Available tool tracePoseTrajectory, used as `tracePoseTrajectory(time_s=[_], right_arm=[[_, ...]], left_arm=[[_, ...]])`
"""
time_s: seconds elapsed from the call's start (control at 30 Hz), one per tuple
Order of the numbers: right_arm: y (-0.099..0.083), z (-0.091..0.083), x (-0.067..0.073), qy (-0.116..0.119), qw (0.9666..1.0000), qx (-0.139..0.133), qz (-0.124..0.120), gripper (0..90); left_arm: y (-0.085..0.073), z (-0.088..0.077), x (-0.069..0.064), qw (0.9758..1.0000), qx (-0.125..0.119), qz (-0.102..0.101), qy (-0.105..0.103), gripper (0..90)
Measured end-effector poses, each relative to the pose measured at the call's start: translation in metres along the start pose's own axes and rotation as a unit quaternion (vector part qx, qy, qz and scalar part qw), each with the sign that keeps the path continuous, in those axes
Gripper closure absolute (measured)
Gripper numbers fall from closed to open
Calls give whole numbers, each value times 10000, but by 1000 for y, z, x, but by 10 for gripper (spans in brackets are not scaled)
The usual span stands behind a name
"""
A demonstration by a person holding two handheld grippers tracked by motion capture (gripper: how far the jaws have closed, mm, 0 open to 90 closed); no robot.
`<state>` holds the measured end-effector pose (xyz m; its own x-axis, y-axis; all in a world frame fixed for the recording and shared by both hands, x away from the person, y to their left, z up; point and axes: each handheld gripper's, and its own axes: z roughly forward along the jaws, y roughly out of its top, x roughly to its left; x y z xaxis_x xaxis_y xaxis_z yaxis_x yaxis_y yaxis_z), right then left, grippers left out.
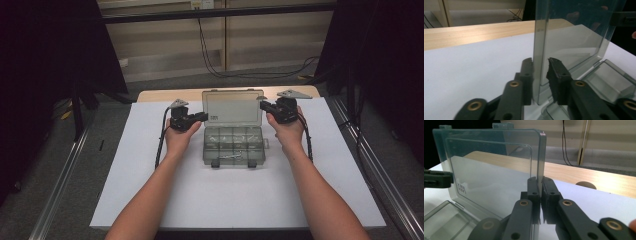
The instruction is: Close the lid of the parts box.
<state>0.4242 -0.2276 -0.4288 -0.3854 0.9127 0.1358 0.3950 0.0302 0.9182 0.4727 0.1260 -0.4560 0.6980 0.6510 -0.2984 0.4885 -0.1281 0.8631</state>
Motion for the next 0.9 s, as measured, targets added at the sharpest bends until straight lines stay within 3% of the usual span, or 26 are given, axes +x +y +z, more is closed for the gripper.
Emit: tracePoseTrajectory(time_s=[0.03,0.13,0.23,0.33,0.4,0.53,0.57,0.73,0.8,0.9], right_arm=[[-1,-1,0,4,10000,-20,-12,863],[-4,-3,1,6,9999,-117,-79,863],[-7,-6,2,2,9997,-217,-115,863],[-10,-7,2,-19,9996,-255,-119,863],[-12,-9,2,-42,9994,-312,-136,863],[-14,-13,5,-81,9989,-393,-229,862],[-15,-14,6,-90,9987,-429,-267,862],[-19,-16,6,-47,9982,-517,-312,861],[-21,-17,4,4,9979,-556,-333,859],[-22,-18,3,57,9975,-592,-372,857]], left_arm=[[2,-3,0,10000,-27,-57,-49,656],[10,-16,-1,9997,-145,-68,-202,645],[19,-27,1,9990,-279,-115,-336,736],[26,-32,4,9987,-374,-197,-285,852],[29,-34,9,9978,-463,-307,-356,900],[36,-28,17,9950,-584,-712,-380,900],[38,-26,19,9955,-509,-723,-347,900],[42,-11,20,9919,-442,-1139,-338,900],[42,-6,19,9919,-428,-1148,-326,900],[42,1,15,9918,-330,-1129,-499,900]])
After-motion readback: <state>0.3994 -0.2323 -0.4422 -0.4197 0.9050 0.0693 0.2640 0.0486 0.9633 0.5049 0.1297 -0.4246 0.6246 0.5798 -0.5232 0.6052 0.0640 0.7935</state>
